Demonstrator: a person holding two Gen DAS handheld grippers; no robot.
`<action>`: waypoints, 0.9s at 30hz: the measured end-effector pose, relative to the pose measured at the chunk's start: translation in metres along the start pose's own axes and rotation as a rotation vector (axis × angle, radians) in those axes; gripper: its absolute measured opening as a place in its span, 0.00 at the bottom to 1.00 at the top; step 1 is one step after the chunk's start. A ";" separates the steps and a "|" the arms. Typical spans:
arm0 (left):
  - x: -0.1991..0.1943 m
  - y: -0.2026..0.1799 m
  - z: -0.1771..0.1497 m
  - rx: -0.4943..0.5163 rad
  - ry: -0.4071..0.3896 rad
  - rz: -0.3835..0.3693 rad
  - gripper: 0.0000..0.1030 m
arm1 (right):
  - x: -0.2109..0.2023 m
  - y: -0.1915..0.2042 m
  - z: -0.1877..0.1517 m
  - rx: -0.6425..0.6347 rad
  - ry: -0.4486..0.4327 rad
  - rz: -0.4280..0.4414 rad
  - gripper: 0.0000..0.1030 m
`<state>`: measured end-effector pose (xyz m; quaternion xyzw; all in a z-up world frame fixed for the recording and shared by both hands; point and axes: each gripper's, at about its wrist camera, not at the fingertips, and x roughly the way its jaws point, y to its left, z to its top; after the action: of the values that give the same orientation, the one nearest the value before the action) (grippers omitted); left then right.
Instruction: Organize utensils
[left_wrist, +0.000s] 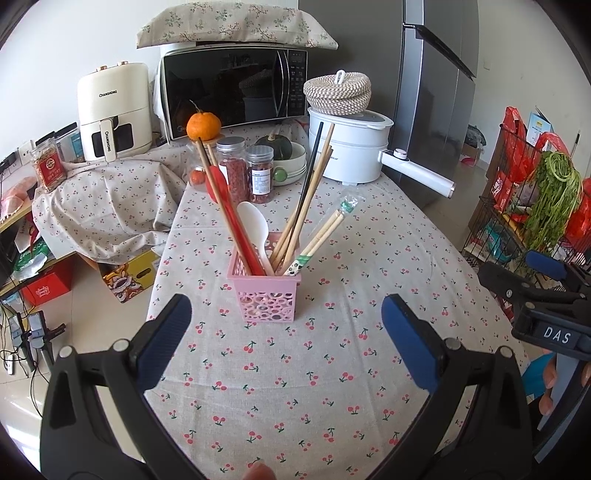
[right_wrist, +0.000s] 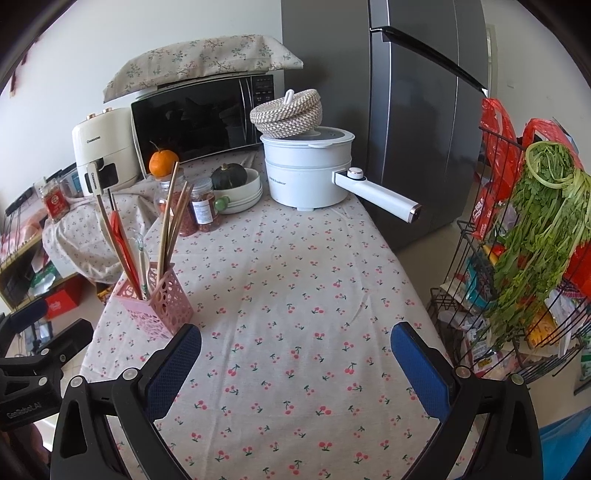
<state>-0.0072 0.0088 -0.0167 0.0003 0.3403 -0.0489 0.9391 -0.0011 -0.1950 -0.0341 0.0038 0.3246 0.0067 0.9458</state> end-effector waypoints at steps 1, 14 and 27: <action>0.000 0.000 0.000 0.000 0.000 -0.001 0.99 | 0.000 0.000 0.000 0.002 0.001 0.000 1.00; 0.001 0.001 0.001 -0.017 0.008 -0.014 0.99 | 0.002 -0.002 -0.001 0.005 0.008 0.000 1.00; -0.001 0.000 0.000 -0.020 0.004 -0.005 0.99 | 0.003 -0.003 -0.001 0.006 0.012 0.000 1.00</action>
<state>-0.0075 0.0086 -0.0163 -0.0097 0.3425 -0.0477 0.9382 0.0010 -0.1975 -0.0373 0.0064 0.3303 0.0060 0.9438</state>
